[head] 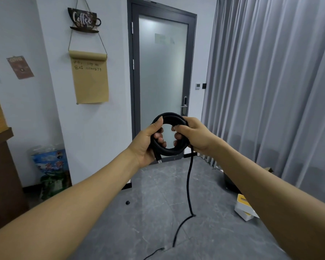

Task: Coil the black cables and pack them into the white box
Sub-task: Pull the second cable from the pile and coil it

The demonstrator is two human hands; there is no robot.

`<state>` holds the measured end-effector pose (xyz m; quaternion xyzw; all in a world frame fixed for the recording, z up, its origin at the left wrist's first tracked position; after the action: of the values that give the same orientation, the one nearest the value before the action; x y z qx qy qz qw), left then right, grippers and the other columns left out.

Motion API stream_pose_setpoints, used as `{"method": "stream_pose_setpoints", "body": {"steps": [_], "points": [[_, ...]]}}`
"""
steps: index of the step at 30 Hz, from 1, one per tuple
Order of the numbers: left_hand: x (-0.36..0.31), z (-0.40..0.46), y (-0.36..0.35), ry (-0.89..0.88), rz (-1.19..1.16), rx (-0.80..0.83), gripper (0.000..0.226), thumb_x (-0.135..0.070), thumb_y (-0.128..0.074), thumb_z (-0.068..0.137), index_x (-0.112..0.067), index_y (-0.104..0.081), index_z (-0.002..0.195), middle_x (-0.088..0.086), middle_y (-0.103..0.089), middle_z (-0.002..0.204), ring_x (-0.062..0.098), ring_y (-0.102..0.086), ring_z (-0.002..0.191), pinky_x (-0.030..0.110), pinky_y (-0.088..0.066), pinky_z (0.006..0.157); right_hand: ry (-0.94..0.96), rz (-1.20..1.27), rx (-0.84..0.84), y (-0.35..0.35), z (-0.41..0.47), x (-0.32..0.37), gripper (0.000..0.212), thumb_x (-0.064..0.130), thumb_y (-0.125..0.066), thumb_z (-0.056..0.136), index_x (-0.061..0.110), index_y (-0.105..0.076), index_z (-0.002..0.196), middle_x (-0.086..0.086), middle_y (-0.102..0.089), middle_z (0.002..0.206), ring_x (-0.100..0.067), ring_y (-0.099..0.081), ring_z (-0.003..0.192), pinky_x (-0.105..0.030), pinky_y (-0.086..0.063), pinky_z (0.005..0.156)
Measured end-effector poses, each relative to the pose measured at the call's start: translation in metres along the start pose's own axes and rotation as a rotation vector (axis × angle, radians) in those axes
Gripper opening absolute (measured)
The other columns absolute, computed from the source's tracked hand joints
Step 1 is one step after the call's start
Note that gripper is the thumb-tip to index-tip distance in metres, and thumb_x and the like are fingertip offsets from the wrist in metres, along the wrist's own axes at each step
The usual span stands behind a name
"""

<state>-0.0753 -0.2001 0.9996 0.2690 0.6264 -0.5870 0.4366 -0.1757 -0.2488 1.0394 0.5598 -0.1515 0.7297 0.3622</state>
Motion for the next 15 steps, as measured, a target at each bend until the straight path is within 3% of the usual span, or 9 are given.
{"method": "stream_pose_setpoints", "body": {"steps": [3, 6, 10, 13, 15], "points": [[0.001, -0.001, 0.001, 0.035, -0.001, 0.018, 0.032, -0.044, -0.067, 0.071, -0.017, -0.050, 0.066, -0.009, -0.039, 0.045, 0.004, -0.041, 0.041, 0.017, -0.045, 0.053, -0.037, 0.053, 0.019, -0.001, 0.000, -0.003, 0.018, -0.003, -0.042, 0.095, 0.007, -0.054, 0.088, -0.005, -0.046, 0.075, -0.014, -0.044, 0.059, -0.033, -0.052, 0.061], [0.007, 0.002, 0.005, 0.054, 0.005, -0.048, 0.035, -0.046, -0.066, 0.078, -0.020, -0.049, 0.063, -0.010, -0.035, 0.044, 0.003, -0.034, 0.036, 0.014, -0.037, 0.048, -0.127, 0.106, 0.031, -0.001, -0.002, -0.015, 0.013, 0.001, -0.044, 0.096, 0.006, -0.055, 0.099, -0.008, -0.052, 0.085, -0.015, -0.051, 0.065, -0.038, -0.058, 0.072], [0.010, 0.005, 0.019, 0.026, 0.081, -0.170, 0.035, -0.047, -0.071, 0.075, -0.020, -0.051, 0.066, -0.009, -0.035, 0.046, 0.004, -0.033, 0.037, 0.015, -0.037, 0.041, -0.301, 0.029, 0.024, 0.001, -0.007, -0.039, 0.026, 0.022, -0.049, 0.097, 0.007, -0.055, 0.117, -0.012, -0.062, 0.096, -0.022, -0.065, 0.080, -0.040, -0.058, 0.075], [0.002, 0.007, 0.033, -0.011, 0.127, -0.278, 0.036, -0.048, -0.074, 0.073, -0.018, -0.054, 0.073, -0.008, -0.036, 0.048, 0.005, -0.036, 0.033, 0.013, -0.037, 0.038, -0.432, -0.006, 0.079, 0.000, -0.013, -0.054, 0.040, 0.041, -0.050, 0.094, 0.006, -0.060, 0.110, -0.013, -0.067, 0.090, -0.027, -0.067, 0.076, -0.038, -0.058, 0.070], [-0.007, 0.008, 0.044, -0.035, 0.155, -0.367, 0.039, -0.050, -0.074, 0.072, -0.018, -0.052, 0.070, -0.006, -0.038, 0.050, 0.006, -0.038, 0.033, 0.015, -0.038, 0.040, -0.434, -0.083, 0.065, 0.005, -0.014, -0.057, 0.038, 0.044, -0.050, 0.093, 0.009, -0.061, 0.102, -0.013, -0.067, 0.084, -0.022, -0.062, 0.067, -0.031, -0.055, 0.064]]}}
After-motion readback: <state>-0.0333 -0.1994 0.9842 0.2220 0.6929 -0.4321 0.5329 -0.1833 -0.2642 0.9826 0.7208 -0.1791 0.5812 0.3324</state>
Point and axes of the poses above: each hand's wrist, its own z-axis towards the middle knuckle, its own y-axis out of the back of the hand, x = y × z, the point moved 7 cm from there along z, towards the middle knuckle
